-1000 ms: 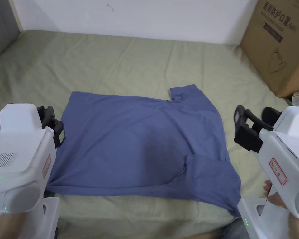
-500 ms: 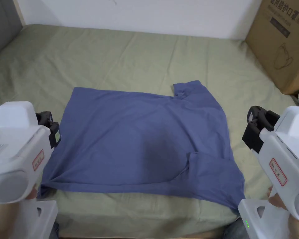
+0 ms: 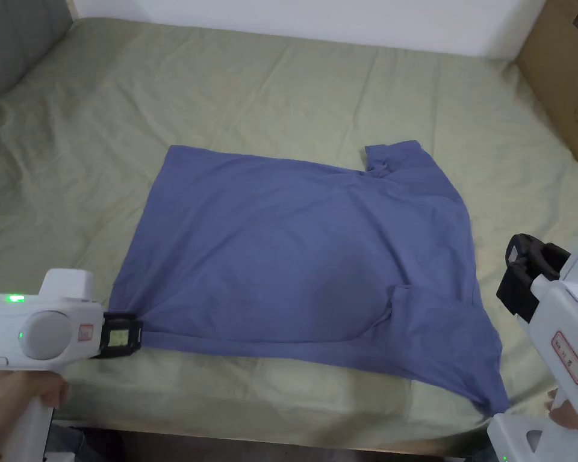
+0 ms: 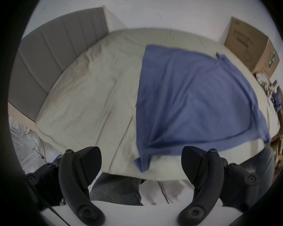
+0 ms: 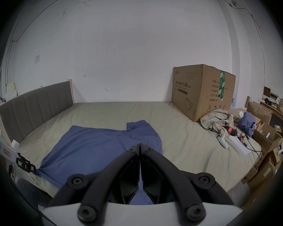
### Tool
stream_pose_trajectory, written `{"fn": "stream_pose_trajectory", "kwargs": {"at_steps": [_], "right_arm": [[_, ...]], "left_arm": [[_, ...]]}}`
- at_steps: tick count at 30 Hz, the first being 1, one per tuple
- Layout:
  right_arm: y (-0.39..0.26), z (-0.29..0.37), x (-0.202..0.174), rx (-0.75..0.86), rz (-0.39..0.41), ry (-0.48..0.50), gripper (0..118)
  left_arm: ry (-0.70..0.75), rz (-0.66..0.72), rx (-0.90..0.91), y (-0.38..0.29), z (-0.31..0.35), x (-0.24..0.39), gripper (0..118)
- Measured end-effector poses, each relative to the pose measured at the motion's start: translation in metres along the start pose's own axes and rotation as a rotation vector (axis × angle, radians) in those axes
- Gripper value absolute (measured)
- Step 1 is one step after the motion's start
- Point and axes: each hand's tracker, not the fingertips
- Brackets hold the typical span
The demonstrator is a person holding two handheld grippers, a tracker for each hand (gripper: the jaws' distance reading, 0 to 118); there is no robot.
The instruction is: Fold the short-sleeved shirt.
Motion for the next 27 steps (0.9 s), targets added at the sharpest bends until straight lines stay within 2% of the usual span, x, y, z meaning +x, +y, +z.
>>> {"fn": "stream_pose_trajectory", "kwargs": {"at_steps": [3, 5, 8, 9, 10, 13, 15, 19, 20, 21, 22, 23, 24, 27], "right_arm": [[0.0, -0.004, 0.001, -0.01, 0.02, 0.001, 0], [0.0, -0.005, 0.002, -0.014, 0.018, 0.001, 0], [-0.001, -0.007, 0.004, -0.019, 0.012, -0.004, 0], [-0.002, -0.008, 0.005, -0.028, 0.011, -0.004, 0], [-0.003, -0.009, 0.007, -0.041, 0.011, -0.007, 0], [-0.008, -0.011, 0.014, -0.092, 0.01, -0.016, 0], [-0.013, -0.015, 0.022, -0.183, -0.01, -0.02, 0], [-0.037, -0.03, 0.045, -0.392, -0.106, -0.005, 2], [-0.046, -0.035, 0.049, -0.454, -0.123, -0.018, 12], [-0.055, -0.041, 0.053, -0.512, -0.133, -0.002, 38], [-0.066, -0.047, 0.058, -0.569, -0.145, 0.027, 79], [-0.077, -0.052, 0.059, -0.611, -0.13, 0.039, 100], [-0.085, -0.054, 0.06, -0.628, -0.104, 0.039, 108], [-0.114, -0.067, 0.059, -0.701, -0.014, -0.008, 108]], "left_arm": [[-0.006, 0.015, -0.034, -0.009, -0.014, 0.001, 99], [0.01, 0.012, -0.041, -0.011, -0.021, 0.003, 73], [-0.029, 0.03, -0.049, -0.013, -0.027, 0.006, 23], [-0.043, 0.031, -0.054, -0.014, -0.029, 0.008, 10], [-0.05, 0.046, -0.048, -0.014, -0.028, 0.008, 3], [-0.049, 0.086, -0.036, -0.014, -0.022, 0.009, 0], [-0.071, 0.107, -0.006, -0.013, -0.013, 0.006, 0], [-0.075, 0.147, 0.071, -0.007, 0.008, 0.002, 0], [-0.078, 0.157, 0.087, -0.006, 0.012, 0.002, 0], [-0.08, 0.163, 0.095, -0.004, 0.016, 0.002, 0], [-0.084, 0.171, 0.107, -0.001, 0.018, 0.002, 0], [-0.089, 0.173, 0.115, 0.0, 0.02, 0.003, 0], [-0.091, 0.173, 0.118, 0.001, 0.021, 0.003, 0], [-0.088, 0.168, 0.123, 0.003, 0.019, 0.005, 0]]}}
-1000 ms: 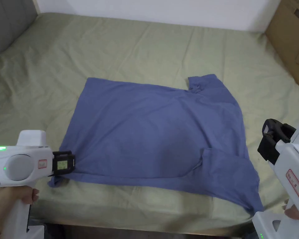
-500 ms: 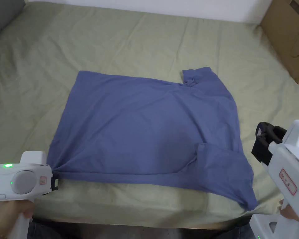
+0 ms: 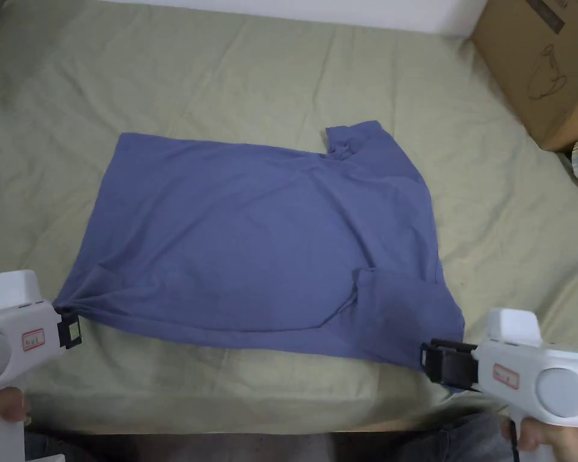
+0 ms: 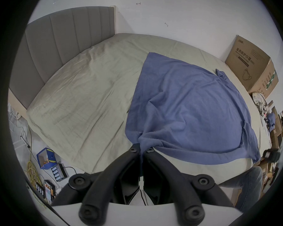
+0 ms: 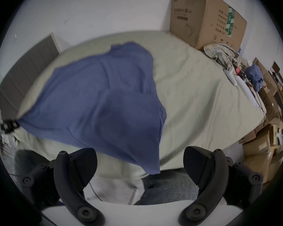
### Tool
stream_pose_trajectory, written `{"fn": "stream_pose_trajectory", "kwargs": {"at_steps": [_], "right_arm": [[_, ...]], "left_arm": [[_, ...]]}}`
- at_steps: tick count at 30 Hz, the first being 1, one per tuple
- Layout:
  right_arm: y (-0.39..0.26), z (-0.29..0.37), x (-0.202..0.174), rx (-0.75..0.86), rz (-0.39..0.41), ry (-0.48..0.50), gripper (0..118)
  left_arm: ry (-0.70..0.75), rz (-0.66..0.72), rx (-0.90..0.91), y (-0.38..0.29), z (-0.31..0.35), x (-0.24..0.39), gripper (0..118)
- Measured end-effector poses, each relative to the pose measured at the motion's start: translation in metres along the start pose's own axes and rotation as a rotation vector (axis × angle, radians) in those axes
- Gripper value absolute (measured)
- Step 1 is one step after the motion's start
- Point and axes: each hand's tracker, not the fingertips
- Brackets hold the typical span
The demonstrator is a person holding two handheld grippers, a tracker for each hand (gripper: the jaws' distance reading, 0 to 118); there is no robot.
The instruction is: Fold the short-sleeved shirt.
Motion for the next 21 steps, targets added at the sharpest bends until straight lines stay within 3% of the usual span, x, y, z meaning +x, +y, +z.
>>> {"fn": "stream_pose_trajectory", "kwargs": {"at_steps": [3, 4, 5, 6, 7, 8, 9, 14, 21], "right_arm": [[-0.01, -0.019, -0.008, -0.076, -0.006, -0.041, 106], [-0.01, -0.027, -0.009, -0.13, -0.022, -0.054, 100], [-0.008, -0.03, -0.009, -0.161, -0.029, -0.064, 89], [-0.006, -0.027, -0.011, -0.126, -0.037, -0.056, 68], [-0.005, -0.024, -0.011, -0.097, -0.059, -0.045, 34], [-0.001, -0.023, -0.01, -0.084, -0.072, -0.033, 17], [0.002, -0.024, -0.011, -0.084, -0.074, -0.019, 8], [0.016, -0.004, -0.01, -0.129, -0.065, 0.036, 4], [0.083, 0.045, 0.005, -0.053, -0.046, 0.14, 4]], "left_arm": [[-0.004, 0.009, 0.0, 0.001, 0.0, 0.001, 0], [-0.002, 0.013, -0.001, 0.002, 0.0, 0.001, 0], [-0.001, 0.015, 0.0, 0.002, 0.001, 0.0, 0], [0.0, 0.015, -0.001, 0.002, 0.001, 0.0, 0], [0.005, 0.017, -0.003, 0.002, 0.0, 0.001, 0], [0.009, 0.021, -0.005, 0.002, -0.001, 0.001, 0], [0.01, 0.024, -0.005, 0.002, -0.001, 0.001, 0], [0.0, 0.065, -0.017, 0.008, 0.003, -0.002, 0], [-0.045, 0.053, 0.023, 0.061, 0.012, -0.003, 0]]}}
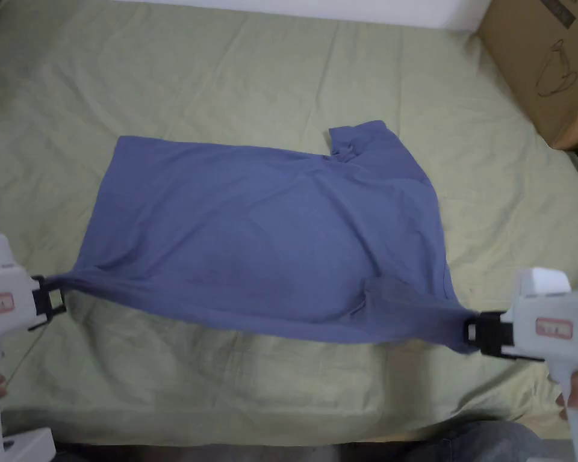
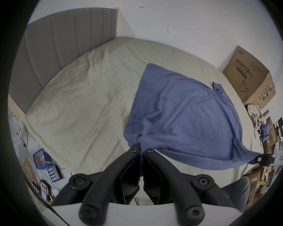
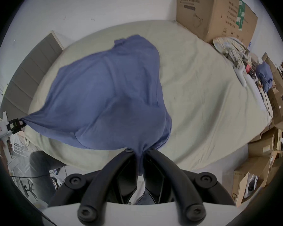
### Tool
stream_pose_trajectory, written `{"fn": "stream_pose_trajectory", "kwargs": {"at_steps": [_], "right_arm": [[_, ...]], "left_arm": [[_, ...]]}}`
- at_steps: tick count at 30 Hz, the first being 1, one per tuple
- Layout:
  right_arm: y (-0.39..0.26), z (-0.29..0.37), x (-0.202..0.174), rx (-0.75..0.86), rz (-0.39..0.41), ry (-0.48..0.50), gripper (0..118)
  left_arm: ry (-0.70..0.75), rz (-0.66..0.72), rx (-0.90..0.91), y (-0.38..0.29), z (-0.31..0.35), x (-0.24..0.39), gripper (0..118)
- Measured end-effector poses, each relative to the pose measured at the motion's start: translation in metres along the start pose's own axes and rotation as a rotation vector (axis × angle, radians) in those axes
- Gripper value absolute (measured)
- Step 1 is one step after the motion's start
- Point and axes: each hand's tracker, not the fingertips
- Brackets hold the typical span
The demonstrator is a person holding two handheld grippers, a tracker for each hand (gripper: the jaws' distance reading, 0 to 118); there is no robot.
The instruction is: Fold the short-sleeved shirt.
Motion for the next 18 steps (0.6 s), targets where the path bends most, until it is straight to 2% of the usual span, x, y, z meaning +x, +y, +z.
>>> {"fn": "stream_pose_trajectory", "kwargs": {"at_steps": [2, 7, 11, 15, 18], "right_arm": [[0.028, 0.001, 0.007, 0.021, -0.017, 0.024, 4], [0.099, -0.035, 0.029, 0.044, -0.032, -0.034, 4], [0.141, -0.068, 0.023, 0.023, -0.061, -0.053, 4], [0.167, -0.105, 0.01, -0.032, -0.007, -0.12, 4], [0.184, -0.131, 0.008, -0.067, -0.026, -0.138, 4]], "left_arm": [[-0.002, -0.01, 0.02, 0.024, -0.007, 0.004, 0], [0.011, -0.015, 0.007, 0.076, -0.049, 0.015, 0], [0.037, -0.014, -0.046, 0.108, -0.096, 0.027, 0], [0.082, -0.049, -0.083, 0.128, -0.139, 0.042, 0], [0.105, -0.029, -0.106, 0.137, -0.165, 0.048, 3]]}}
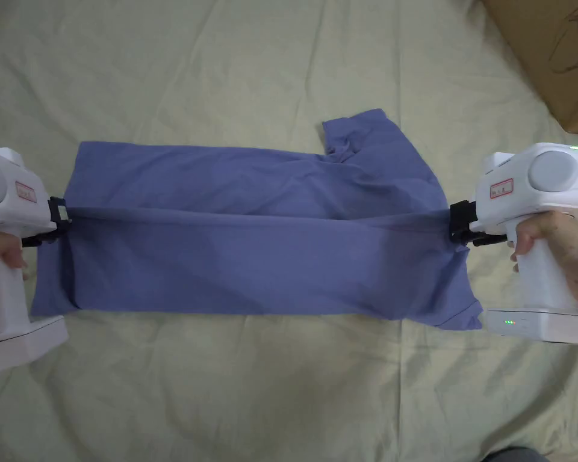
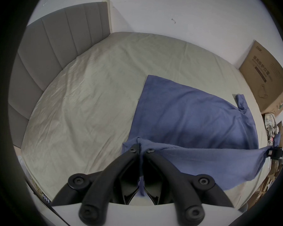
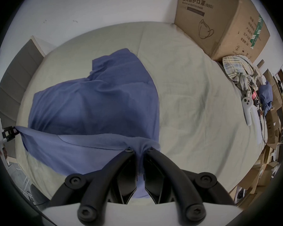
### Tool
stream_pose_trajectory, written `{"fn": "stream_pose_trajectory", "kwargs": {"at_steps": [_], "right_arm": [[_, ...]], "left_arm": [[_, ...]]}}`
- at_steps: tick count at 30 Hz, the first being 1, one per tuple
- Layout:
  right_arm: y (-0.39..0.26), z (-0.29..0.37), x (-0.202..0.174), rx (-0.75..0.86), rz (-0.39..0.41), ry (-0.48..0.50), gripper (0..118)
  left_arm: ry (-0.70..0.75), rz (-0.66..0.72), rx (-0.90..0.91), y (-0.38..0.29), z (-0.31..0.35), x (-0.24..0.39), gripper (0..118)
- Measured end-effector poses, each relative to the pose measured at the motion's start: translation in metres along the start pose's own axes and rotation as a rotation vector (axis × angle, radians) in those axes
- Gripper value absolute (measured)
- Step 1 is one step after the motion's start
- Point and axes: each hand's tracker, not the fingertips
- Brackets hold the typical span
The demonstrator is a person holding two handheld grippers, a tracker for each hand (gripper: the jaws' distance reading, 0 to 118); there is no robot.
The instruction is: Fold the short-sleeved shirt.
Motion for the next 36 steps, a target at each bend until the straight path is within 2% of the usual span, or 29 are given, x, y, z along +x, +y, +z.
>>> {"fn": "stream_pose_trajectory", "kwargs": {"at_steps": [2, 3, 4, 5, 7, 8, 12, 16, 18, 21, 23, 24, 26, 27, 28, 30, 31, 32, 33, 36], "right_arm": [[0.009, -0.013, -0.005, -0.015, -0.018, -0.04, 5], [0.011, -0.016, -0.008, -0.012, -0.012, -0.056, 7], [0.012, -0.02, -0.009, -0.01, -0.008, -0.051, 20], [0.013, -0.021, -0.01, -0.01, -0.005, -0.051, 41], [0.014, -0.018, -0.011, -0.003, 0.002, -0.064, 91], [0.015, -0.013, -0.011, 0.01, 0.015, -0.073, 97], [0.005, 0.033, -0.016, 0.238, 0.083, -0.123, 98], [-0.033, 0.101, -0.022, 0.535, 0.094, -0.025, 98], [-0.061, 0.131, -0.029, 0.672, 0.091, -0.009, 98], [-0.107, 0.166, -0.038, 0.829, 0.1, 0.013, 102], [-0.135, 0.179, -0.041, 0.868, 0.072, 0.072, 102], [-0.148, 0.185, -0.042, 0.879, 0.051, 0.089, 102], [-0.172, 0.194, -0.044, 0.9, 0.002, 0.078, 98], [-0.18, 0.195, -0.045, 0.903, 0.002, 0.083, 93], [-0.19, 0.197, -0.045, 0.902, 0.003, 0.086, 81], [-0.205, 0.199, -0.044, 0.905, 0.013, 0.084, 56], [-0.209, 0.195, -0.04, 0.903, 0.018, 0.079, 32], [-0.214, 0.195, -0.039, 0.893, 0.015, 0.07, 11], [-0.219, 0.194, -0.038, 0.891, 0.007, 0.07, 1], [-0.228, 0.192, -0.036, 0.882, 0.015, 0.081, 0]], "left_arm": [[0.014, -0.005, -0.017, 0.003, -0.015, 0.004, 18], [0.031, -0.018, -0.017, 0.003, -0.018, 0.006, 32], [0.082, -0.033, -0.005, 0.004, -0.021, 0.004, 60], [0.109, -0.044, 0.009, 0.003, -0.022, 0.004, 80], [0.113, -0.047, 0.034, 0.001, -0.018, 0.0, 108], [0.118, -0.039, 0.067, 0.002, -0.01, -0.003, 110], [0.095, -0.019, 0.314, -0.005, 0.041, -0.008, 110], [0.088, -0.077, 0.557, -0.034, 0.101, -0.002, 110], [0.103, -0.106, 0.653, -0.053, 0.126, 0.003, 110], [0.092, -0.143, 0.713, -0.081, 0.154, 0.006, 109], [0.065, -0.151, 0.738, -0.101, 0.169, 0.009, 102], [0.056, -0.153, 0.742, -0.11, 0.175, 0.009, 94], [0.031, -0.151, 0.748, -0.129, 0.185, 0.011, 64], [0.017, -0.14, 0.739, -0.136, 0.188, 0.011, 49], [-0.008, -0.124, 0.721, -0.143, 0.192, 0.01, 32], [-0.026, -0.119, 0.703, -0.157, 0.196, 0.008, 10], [-0.024, -0.113, 0.708, -0.165, 0.198, 0.008, 0], [-0.021, -0.112, 0.71, -0.172, 0.2, 0.007, 0], [-0.021, -0.113, 0.708, -0.177, 0.203, 0.005, 0], [-0.029, -0.122, 0.675, -0.189, 0.208, 0.001, 0]]}}
